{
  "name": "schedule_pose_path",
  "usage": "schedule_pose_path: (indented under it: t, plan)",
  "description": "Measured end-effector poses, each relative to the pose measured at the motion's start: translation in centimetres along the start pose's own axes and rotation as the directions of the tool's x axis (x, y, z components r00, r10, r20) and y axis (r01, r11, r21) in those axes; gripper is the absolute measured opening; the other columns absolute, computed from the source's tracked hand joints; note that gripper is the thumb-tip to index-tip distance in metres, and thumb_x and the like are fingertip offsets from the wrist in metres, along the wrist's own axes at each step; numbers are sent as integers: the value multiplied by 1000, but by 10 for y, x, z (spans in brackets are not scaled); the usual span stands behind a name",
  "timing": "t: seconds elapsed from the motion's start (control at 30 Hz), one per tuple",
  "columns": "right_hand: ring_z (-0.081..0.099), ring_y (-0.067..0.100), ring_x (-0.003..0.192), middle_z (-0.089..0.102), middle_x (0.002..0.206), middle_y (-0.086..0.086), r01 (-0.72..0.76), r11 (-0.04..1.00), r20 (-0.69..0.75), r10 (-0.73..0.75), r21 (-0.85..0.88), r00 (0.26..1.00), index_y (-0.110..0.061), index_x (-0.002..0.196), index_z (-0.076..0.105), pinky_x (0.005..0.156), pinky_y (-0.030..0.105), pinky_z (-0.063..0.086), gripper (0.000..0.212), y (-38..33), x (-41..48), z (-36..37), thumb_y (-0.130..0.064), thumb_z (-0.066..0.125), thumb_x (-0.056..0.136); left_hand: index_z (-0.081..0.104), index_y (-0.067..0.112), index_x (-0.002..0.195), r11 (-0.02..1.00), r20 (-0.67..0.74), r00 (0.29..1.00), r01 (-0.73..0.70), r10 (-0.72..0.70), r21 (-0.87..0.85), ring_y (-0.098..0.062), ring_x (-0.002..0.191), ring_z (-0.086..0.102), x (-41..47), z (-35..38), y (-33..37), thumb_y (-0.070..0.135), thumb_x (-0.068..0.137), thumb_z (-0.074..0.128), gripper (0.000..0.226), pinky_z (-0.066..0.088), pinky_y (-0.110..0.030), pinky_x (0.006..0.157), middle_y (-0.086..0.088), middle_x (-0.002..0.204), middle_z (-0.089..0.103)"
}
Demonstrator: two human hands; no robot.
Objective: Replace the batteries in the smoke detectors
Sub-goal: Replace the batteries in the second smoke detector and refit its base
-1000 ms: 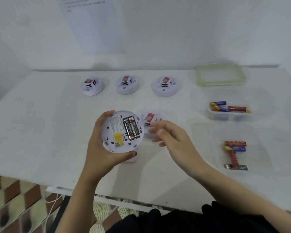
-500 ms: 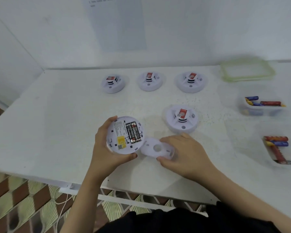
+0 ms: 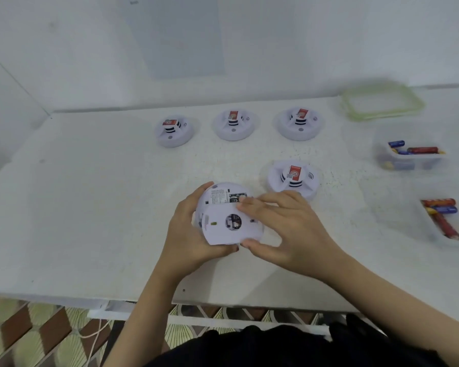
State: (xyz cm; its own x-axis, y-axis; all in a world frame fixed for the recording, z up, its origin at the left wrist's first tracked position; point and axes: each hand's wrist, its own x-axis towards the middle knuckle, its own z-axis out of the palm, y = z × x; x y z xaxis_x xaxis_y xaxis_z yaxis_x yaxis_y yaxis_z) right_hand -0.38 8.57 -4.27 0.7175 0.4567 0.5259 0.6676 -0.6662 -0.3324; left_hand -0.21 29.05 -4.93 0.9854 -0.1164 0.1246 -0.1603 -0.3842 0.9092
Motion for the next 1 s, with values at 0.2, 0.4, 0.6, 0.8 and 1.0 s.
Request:
schedule_pose_path:
  t: [0.2,0.4,0.6,0.8,1.0]
  plan:
    - [49,12,112,65,122,-4,27,997,81,-21,-72,996,-17,116,67,95,31,29,46,2,15,-5,-43,57,80,45,37,130,998,40,999,-31,29,48,7,117,51,3,1,-5,45,39,86,99,43,-8,91,19,128,53]
    - [50,12,109,66,120,-7,16,992,91,-5,-127,996,-21,110,69,98,35,27,40,0,15,-3,-42,61,77,46,39,124,996,37,997,-66,64,60,13,113,50,6,-1,-3,38,42,89,93,39,0,85,35,120,53]
    - [52,19,111,62,125,-1,-68,993,69,75,-101,995,-21,113,68,96,38,33,41,-3,15,2,-42,62,78,49,28,129,996,37,997,-69,67,62,8,115,50,9,-3,-3,38,42,89,96,42,-6,90,25,123,55]
    - [40,21,124,51,135,9,-162,987,38,163,-17,986,-29,116,66,104,35,27,43,-2,12,2,-47,60,77,45,29,135,996,61,997,-56,52,71,-3,122,49,10,-5,-7,44,44,85,100,46,-21,99,18,132,52]
    - [23,5,139,26,152,-14,-395,855,229,333,335,915,-59,127,41,109,29,24,59,1,11,0,-55,63,73,46,24,136,999,95,994,-52,53,-11,-2,121,52,11,-5,-4,35,46,87,99,48,-17,94,19,128,55]
